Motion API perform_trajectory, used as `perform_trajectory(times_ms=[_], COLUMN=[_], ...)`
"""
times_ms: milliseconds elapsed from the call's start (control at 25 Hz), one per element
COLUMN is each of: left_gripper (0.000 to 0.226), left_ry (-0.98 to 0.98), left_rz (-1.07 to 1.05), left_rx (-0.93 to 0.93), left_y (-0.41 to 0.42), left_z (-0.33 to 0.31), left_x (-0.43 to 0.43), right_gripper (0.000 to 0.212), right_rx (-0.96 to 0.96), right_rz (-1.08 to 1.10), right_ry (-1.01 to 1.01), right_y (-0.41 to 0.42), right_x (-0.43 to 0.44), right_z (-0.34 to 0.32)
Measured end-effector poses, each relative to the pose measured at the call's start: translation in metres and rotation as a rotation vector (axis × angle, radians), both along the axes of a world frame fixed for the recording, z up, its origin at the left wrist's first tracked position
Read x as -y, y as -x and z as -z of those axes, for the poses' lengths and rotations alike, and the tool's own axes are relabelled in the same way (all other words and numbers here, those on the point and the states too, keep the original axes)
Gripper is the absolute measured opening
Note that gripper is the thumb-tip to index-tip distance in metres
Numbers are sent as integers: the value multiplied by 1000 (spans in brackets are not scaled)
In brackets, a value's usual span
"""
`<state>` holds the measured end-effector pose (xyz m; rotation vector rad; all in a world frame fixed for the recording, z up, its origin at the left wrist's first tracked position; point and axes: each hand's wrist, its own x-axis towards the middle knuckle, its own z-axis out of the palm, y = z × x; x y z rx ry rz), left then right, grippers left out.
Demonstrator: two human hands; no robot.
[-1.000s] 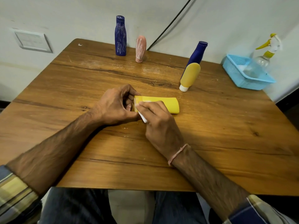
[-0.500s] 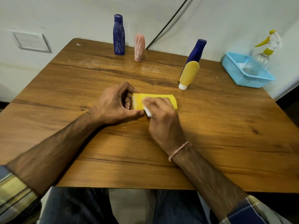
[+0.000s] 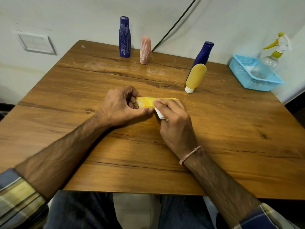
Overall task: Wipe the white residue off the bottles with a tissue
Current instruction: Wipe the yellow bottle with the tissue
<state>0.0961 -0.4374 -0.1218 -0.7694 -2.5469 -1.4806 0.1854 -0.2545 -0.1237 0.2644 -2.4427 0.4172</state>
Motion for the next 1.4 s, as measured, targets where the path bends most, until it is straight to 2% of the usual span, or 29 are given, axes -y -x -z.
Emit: perform_trajectory(times_ms=[320, 440, 560, 640, 720, 800, 880, 1120, 1280, 1400], left_gripper=[53, 57, 50, 72, 86, 81, 73, 105, 70, 59], left_ry=[13, -74, -234, -271, -215, -131, -77, -104, -82, -6], left_rz=[-118, -112, -19, 44, 59, 61, 30, 3, 69, 15], left_rx=[98, 175, 339, 380, 292, 171, 131, 415, 468, 319], left_y=[5, 0, 0, 1, 0, -2, -2, 10, 16, 11], left_z=[-1, -6, -7, -6, -6, -9, -11, -9, -7, -8], left_x=[-6, -7, -2, -1, -1, -2, -2, -3, -1, -2], right_gripper=[54, 51, 40, 34, 28, 26, 26, 23, 23, 22], right_rx=[102, 174, 256, 286, 318, 350, 340, 234, 217, 176], right_rz=[-10, -53, -30, 11, 38, 48, 50, -6, -57, -31], right_ry=[37, 131, 197, 242, 273, 272, 324, 660, 805, 1020], right_y=[28, 45, 62, 73, 82, 82, 76, 67, 64, 63], right_x=[-24, -25, -25, -25, -24, -21, -20, -29, -35, -43], right_z=[-22, -37, -48, -52, -51, -45, -40, -22, -16, -19])
